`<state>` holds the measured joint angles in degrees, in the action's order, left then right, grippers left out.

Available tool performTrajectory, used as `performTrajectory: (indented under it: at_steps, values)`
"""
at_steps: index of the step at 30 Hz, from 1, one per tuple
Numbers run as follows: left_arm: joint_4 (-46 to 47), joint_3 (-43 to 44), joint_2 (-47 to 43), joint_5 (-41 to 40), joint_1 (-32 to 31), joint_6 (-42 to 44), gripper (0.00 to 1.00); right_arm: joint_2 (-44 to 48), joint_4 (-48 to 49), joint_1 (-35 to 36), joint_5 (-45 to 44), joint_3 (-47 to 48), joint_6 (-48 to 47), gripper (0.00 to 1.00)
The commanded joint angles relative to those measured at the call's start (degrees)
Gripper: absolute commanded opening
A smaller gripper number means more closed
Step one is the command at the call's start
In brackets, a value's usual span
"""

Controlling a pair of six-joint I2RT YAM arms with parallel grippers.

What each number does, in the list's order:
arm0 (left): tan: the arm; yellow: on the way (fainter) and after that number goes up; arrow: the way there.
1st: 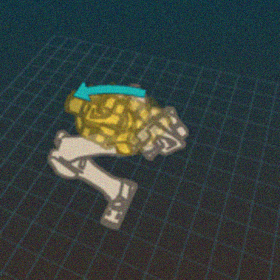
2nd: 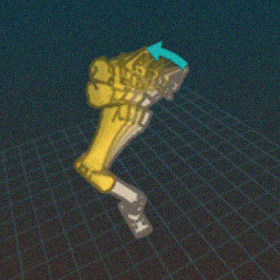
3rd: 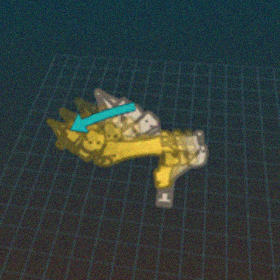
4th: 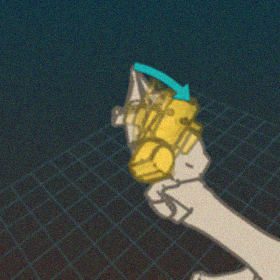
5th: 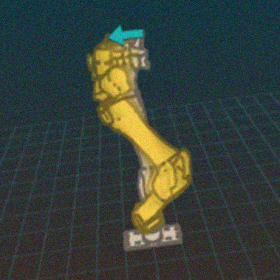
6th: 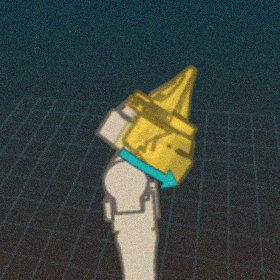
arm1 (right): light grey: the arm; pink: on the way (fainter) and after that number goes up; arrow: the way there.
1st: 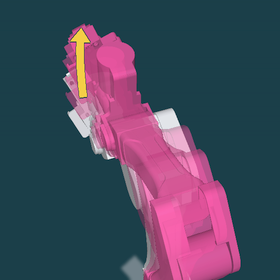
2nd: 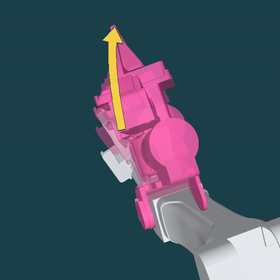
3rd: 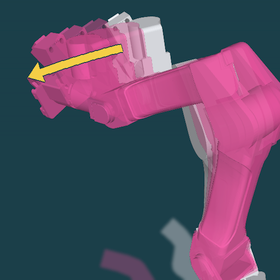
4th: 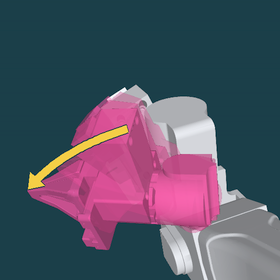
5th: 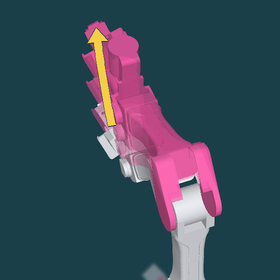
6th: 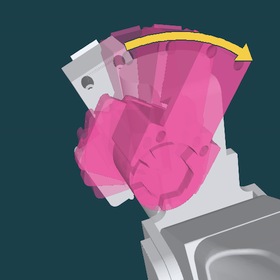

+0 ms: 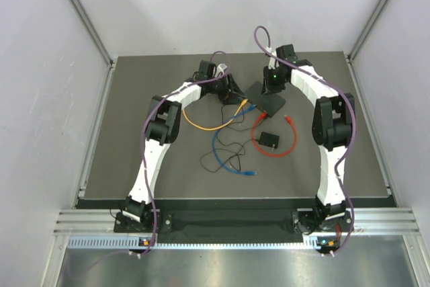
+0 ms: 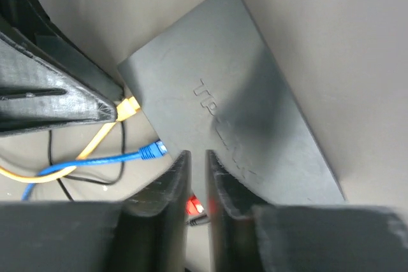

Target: Pull the plug from the switch port

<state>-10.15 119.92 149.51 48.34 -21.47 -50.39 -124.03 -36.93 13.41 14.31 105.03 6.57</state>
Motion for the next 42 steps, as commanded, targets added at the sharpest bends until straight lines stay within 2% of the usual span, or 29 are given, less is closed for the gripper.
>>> performTrajectory:
  at_steps: [1, 6, 11, 17, 23, 32, 35, 39, 42]
  values:
    - [2.4, -2.0, 1.0, -0.9, 0.3, -1.1, 0.48, -2.4, 0.6, 0.3, 3.0, 2.9, 0.9, 0.13]
    - [4.9, -2.0, 2.3, -1.4, -0.2, -2.0, 0.41, -4.2, 0.7, 0.4, 3.3, 3.4, 1.6, 0.05]
    - [3.3, -0.7, 3.9, -2.4, -1.0, -1.9, 0.43, -5.0, 0.5, 0.4, 2.6, 2.6, 1.4, 0.0]
    - [-1.4, 2.8, 6.1, -4.2, -2.2, -0.5, 0.43, -6.4, 0.2, 0.3, 2.0, 2.7, 2.3, 0.0]
    - [-4.0, 2.7, 6.4, -6.0, -2.8, 0.6, 0.33, -7.1, -1.3, 0.6, 0.7, 2.9, 2.7, 0.0]
    - [-9.2, 5.9, 7.5, -9.8, -4.2, 0.4, 0.23, -8.4, -3.1, 3.0, -3.4, 3.9, 1.8, 0.0]
    - [-10.2, 6.1, 7.5, -10.6, -4.4, 0.4, 0.23, -9.0, -3.7, 3.8, -3.8, 4.7, 2.0, 0.0]
    - [-5.6, 2.4, 5.8, -9.0, -4.5, -1.4, 0.39, -9.7, -3.8, 4.3, -3.7, 4.8, 2.3, 0.0]
    - [-6.7, 3.3, 5.2, -11.8, -4.4, 0.0, 0.4, -10.1, -4.1, 4.3, -3.8, 4.7, 2.6, 0.0]
